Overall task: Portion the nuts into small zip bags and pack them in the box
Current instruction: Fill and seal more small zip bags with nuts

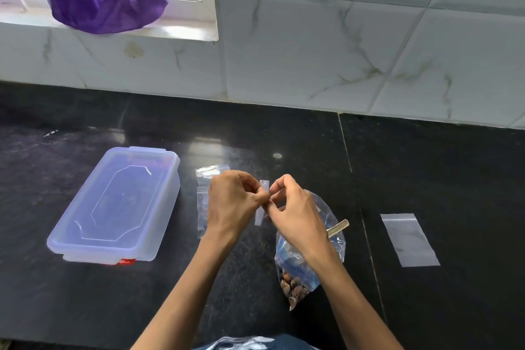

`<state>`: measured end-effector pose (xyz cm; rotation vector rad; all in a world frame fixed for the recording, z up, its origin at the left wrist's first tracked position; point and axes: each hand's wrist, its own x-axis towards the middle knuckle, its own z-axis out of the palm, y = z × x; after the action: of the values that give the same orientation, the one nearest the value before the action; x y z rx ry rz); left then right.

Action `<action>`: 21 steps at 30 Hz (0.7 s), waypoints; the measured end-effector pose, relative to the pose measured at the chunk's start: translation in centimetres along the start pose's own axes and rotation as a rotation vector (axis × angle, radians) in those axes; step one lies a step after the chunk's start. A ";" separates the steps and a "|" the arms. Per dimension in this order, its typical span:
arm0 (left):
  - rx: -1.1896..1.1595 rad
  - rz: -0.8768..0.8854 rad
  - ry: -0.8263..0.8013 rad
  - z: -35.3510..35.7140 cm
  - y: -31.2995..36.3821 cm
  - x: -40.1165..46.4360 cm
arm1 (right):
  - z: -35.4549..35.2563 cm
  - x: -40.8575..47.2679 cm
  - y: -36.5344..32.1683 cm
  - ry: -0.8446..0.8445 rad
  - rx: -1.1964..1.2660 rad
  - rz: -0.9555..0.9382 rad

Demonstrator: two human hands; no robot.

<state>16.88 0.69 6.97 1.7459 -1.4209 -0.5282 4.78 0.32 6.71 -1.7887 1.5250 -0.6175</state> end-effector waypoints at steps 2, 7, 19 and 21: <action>-0.024 -0.032 0.021 0.4 -0.1 -0.2 | 0.0 0.1 0.1 0.030 0.012 -0.001; -0.011 -0.137 0.032 1.3 0.6 -1.3 | -0.2 0.2 0.3 0.163 0.062 0.038; -0.072 -0.113 0.023 1.4 0.7 -1.2 | -0.2 0.5 0.5 0.127 0.383 0.226; -0.032 -0.104 0.073 1.3 0.8 -1.3 | -0.3 0.4 0.5 0.223 0.290 0.203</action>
<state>15.06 1.46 6.67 1.8026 -1.2706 -0.5342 4.33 -0.17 6.49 -1.3647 1.6432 -0.9089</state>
